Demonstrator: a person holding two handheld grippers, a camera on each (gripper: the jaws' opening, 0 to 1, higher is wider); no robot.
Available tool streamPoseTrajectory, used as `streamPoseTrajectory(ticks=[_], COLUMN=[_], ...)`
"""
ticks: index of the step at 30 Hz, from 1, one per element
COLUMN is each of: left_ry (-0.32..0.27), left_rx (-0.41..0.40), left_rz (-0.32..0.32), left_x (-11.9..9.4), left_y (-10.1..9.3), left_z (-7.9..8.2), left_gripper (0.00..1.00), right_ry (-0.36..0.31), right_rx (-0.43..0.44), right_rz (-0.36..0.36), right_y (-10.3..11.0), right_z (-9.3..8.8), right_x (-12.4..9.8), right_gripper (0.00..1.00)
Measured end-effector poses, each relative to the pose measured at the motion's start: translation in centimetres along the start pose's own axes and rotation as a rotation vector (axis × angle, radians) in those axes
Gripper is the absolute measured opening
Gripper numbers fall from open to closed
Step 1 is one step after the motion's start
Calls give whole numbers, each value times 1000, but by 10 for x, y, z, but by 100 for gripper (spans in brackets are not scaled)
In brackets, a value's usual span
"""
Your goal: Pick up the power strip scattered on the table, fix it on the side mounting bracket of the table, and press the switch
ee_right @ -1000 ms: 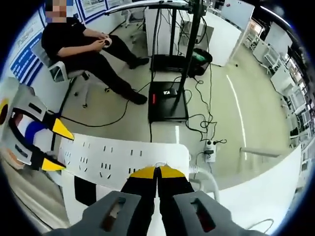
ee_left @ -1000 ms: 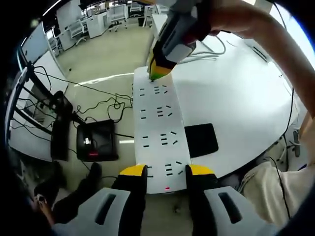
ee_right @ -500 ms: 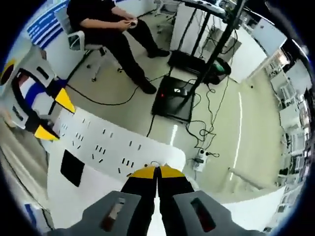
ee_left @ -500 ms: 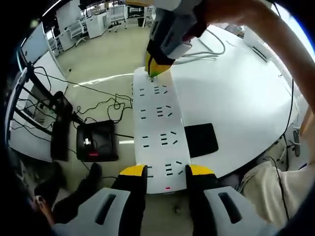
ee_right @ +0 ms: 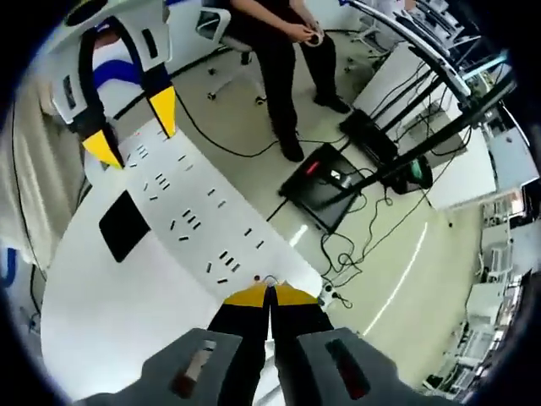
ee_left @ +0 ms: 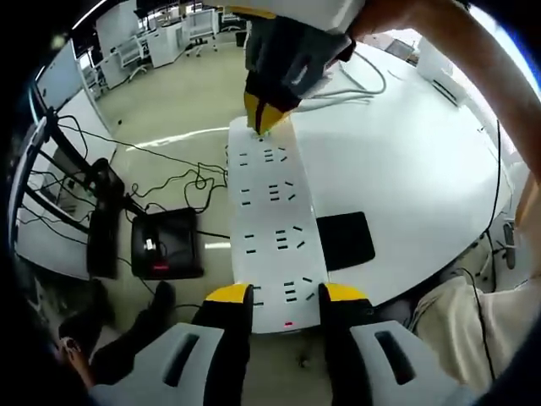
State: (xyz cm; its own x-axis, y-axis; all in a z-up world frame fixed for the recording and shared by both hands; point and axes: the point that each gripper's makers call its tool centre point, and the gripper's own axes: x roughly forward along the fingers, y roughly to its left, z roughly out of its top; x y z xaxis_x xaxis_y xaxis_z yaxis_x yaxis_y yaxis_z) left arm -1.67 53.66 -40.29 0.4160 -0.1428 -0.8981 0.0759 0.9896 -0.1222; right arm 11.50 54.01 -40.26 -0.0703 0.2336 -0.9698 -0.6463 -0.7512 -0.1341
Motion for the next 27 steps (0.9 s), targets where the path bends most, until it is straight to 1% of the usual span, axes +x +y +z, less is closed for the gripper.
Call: streamPoseTrajectory(ticks=[4,5,6,8,14,20,23,27], left_ry=[3,4,4,-1,0,-11,-4,-1], left_rx=[5,3,2,0,5,17,16,21], left_rz=[0,0,0,3,6,6,7,5], left_x=[0,0,0,0,1,0,1,0], left_y=[0,0,-1,-1,0,-1,0,-2], left_z=[0,0,-1,-1,0,-1,0,-1], left_gripper=[36,36,36,36,36,35,35,35], right_ry=[-12,-13,-14,-14,-25,17,44,77], right_rx=[-19,-46,-44,-75,-89,-129,-148,-151], right_rz=[18,27,33,49,66,54,50,42], right_y=[-1,-1,-2,-3,-3,-2,-2,-5], right_z=[-1,-1,-2,-2,-3,-3,-3,-5], right_x=[2,2,3,4,4,5,6,7], right_gripper=[0,0,0,0,0,0,0,0])
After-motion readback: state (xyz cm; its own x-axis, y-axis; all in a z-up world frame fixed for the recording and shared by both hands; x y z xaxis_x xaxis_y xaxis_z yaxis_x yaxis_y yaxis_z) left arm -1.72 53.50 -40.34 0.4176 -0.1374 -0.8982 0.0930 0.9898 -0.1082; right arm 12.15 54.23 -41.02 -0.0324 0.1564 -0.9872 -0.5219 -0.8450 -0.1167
